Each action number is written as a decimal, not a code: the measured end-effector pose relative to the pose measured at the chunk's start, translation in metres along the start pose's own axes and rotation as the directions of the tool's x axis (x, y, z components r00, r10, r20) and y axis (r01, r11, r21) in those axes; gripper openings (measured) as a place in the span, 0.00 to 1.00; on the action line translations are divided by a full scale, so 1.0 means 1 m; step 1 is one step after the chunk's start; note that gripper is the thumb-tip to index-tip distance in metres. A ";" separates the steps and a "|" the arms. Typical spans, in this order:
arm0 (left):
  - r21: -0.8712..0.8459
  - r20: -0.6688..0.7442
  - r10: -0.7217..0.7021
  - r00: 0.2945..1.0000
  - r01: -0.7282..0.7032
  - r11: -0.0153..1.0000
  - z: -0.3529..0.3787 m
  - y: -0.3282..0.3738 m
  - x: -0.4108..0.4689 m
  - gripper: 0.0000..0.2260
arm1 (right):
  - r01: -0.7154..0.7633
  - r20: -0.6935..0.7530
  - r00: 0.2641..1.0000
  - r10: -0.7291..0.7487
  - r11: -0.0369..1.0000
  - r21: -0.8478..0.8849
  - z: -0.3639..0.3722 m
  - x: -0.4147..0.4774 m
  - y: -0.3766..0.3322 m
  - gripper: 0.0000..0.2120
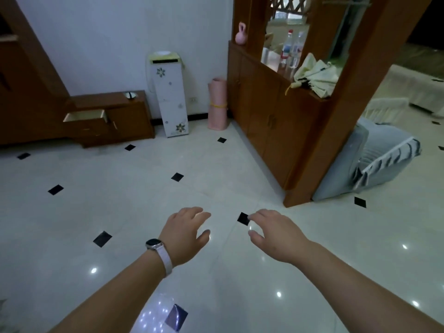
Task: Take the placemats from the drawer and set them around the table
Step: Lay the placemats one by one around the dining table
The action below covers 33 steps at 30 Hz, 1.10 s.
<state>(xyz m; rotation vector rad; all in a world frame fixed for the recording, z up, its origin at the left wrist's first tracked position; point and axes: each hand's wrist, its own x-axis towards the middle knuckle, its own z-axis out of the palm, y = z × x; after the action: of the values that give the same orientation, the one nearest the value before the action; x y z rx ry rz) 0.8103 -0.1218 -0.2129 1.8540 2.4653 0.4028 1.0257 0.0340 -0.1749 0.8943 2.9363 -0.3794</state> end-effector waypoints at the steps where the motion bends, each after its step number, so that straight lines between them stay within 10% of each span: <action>1: 0.013 -0.012 -0.005 1.000 0.005 1.000 -0.003 -0.010 0.009 0.22 | 0.019 -0.001 1.000 -0.019 1.000 -0.005 -0.003 0.019 -0.001 0.22; 16: 0.051 -0.112 -0.381 0.918 0.388 0.920 -0.014 -0.184 0.119 0.22 | 0.434 0.116 0.894 -0.433 0.901 0.021 0.001 0.336 -0.042 0.24; 33: 0.140 -0.269 -0.789 0.553 0.833 0.536 -0.078 -0.341 0.082 0.21 | 0.905 0.206 0.417 -0.885 0.425 -0.005 0.003 0.565 -0.261 0.25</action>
<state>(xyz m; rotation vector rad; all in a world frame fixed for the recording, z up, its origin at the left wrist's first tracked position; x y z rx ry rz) 0.4523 -0.1460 -0.2030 0.4669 3.2438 0.1879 0.4108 0.1309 -0.1869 -0.8366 2.9051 -0.2618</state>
